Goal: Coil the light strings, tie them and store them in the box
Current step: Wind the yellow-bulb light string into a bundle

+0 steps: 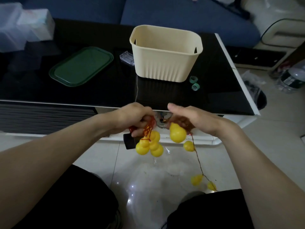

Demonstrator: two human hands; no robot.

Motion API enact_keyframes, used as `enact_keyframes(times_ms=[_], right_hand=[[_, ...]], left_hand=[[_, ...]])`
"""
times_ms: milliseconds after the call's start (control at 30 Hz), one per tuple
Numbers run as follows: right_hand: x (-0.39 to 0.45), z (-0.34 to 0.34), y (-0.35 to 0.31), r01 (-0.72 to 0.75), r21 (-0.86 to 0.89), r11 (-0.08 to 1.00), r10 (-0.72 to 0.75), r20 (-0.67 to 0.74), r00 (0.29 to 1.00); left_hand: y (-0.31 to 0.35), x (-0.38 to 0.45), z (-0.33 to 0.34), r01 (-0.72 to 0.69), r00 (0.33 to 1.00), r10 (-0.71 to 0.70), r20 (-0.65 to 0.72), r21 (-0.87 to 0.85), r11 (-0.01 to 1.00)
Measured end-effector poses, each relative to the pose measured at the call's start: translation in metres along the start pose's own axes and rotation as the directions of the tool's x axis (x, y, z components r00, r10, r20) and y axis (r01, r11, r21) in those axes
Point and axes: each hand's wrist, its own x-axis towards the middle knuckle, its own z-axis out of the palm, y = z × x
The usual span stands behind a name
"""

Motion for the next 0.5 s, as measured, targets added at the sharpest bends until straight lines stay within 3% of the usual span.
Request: enact_keyframes(times_ms=[100,267,367,500], right_hand=[[0.002,-0.006,0.003,-0.075,0.080,0.994,0.082,-0.091,0.993],[0.002,-0.010,0.013,-0.149,-0.263,0.953,0.078,-0.262,0.962],[0.003,-0.001,0.014,-0.097,-0.311,0.945,-0.007,-0.317,0.948],[0.006,0.021,0.007,0.031,-0.379,0.925,-0.146,-0.279,0.949]], left_hand=[[0.001,0.004,-0.006,0.009,0.990,-0.028,-0.141,-0.130,0.992],[0.003,0.006,-0.012,-0.010,0.963,-0.052,-0.266,-0.227,0.974],[0.003,0.006,-0.012,-0.035,0.949,-0.074,-0.308,-0.334,0.942],[0.006,0.007,-0.012,-0.044,0.953,-0.139,-0.269,-0.578,0.815]])
